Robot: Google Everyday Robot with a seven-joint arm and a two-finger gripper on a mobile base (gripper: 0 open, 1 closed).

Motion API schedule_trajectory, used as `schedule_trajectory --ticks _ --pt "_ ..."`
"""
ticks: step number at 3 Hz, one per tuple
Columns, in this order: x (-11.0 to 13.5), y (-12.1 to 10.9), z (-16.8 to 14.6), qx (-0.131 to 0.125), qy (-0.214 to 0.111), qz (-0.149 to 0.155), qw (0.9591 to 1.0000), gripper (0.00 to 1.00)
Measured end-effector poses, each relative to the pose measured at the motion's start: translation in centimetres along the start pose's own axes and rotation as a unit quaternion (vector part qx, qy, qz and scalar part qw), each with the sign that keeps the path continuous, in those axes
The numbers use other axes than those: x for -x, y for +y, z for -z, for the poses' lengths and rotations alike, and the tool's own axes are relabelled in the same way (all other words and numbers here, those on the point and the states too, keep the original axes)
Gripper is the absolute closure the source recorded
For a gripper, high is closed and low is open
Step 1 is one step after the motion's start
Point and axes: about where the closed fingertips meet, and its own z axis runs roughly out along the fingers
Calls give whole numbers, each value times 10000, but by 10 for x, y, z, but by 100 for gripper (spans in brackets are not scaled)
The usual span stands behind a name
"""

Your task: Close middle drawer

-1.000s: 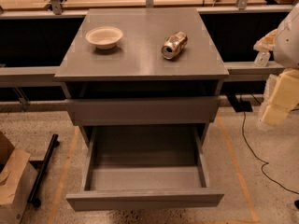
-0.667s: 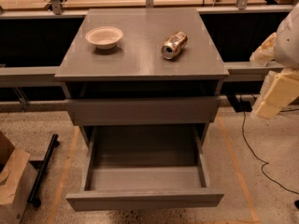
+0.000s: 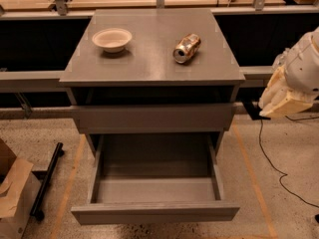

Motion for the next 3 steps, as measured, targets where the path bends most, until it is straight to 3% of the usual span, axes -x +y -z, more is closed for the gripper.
schedule_trajectory --ticks 1,2,3 --pt "-20 12 -51 336 -176 20 9993 94" --pt "-22 14 -57 381 -177 21 9991 100" --pt "-21 25 -93 634 -243 56 9977 100"
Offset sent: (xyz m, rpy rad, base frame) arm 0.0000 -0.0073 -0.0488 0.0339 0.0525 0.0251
